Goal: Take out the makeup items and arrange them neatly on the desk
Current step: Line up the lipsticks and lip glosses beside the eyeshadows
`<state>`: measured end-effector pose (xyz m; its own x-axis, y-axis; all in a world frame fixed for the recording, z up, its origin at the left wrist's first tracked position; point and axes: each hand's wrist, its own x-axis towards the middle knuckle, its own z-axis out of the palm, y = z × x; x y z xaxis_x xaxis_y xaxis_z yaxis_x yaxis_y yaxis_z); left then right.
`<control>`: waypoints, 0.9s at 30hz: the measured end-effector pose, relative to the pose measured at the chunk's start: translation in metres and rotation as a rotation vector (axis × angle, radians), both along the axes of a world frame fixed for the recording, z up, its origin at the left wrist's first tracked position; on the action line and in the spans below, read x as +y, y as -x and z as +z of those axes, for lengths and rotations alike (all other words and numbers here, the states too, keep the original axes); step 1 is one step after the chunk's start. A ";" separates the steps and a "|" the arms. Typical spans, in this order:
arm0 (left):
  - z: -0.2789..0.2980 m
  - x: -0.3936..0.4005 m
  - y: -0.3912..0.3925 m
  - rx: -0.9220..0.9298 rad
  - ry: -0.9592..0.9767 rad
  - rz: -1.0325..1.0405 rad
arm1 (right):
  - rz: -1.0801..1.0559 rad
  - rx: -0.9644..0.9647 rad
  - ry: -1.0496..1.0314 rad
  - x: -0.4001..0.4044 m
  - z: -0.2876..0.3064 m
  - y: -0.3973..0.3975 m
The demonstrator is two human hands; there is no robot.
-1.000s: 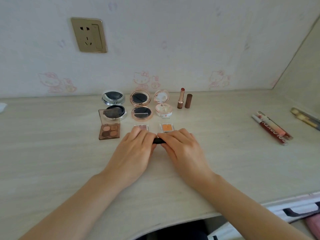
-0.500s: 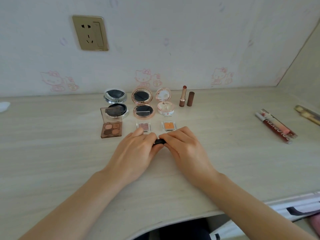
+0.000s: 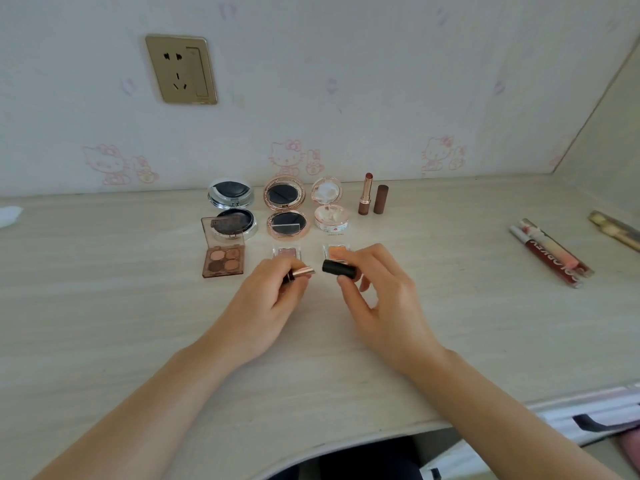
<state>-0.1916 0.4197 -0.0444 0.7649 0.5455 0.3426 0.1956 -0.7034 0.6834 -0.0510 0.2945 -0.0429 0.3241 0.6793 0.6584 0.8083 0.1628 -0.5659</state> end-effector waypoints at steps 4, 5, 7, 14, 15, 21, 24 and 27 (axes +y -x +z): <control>-0.002 -0.001 -0.001 -0.078 0.138 -0.005 | -0.033 0.325 0.005 -0.002 0.007 -0.001; -0.002 -0.002 -0.002 -0.094 0.168 -0.003 | -0.039 0.363 0.006 -0.002 0.007 -0.002; -0.001 -0.003 -0.002 -0.123 0.228 0.003 | -0.043 0.402 0.009 -0.002 0.008 -0.003; 0.004 -0.004 -0.006 -0.270 0.411 0.029 | -0.032 0.478 0.066 -0.001 0.007 -0.004; 0.004 -0.004 -0.008 -0.284 0.455 0.026 | -0.023 0.489 0.076 -0.001 0.006 -0.004; 0.007 -0.012 -0.027 -0.389 0.743 -0.035 | -0.004 0.508 0.058 -0.005 0.007 -0.012; 0.009 -0.018 -0.045 -0.355 0.738 -0.043 | -0.035 0.484 0.057 -0.007 0.009 -0.025; 0.017 -0.024 -0.071 -0.341 0.719 -0.052 | -0.053 0.484 0.055 -0.008 0.013 -0.042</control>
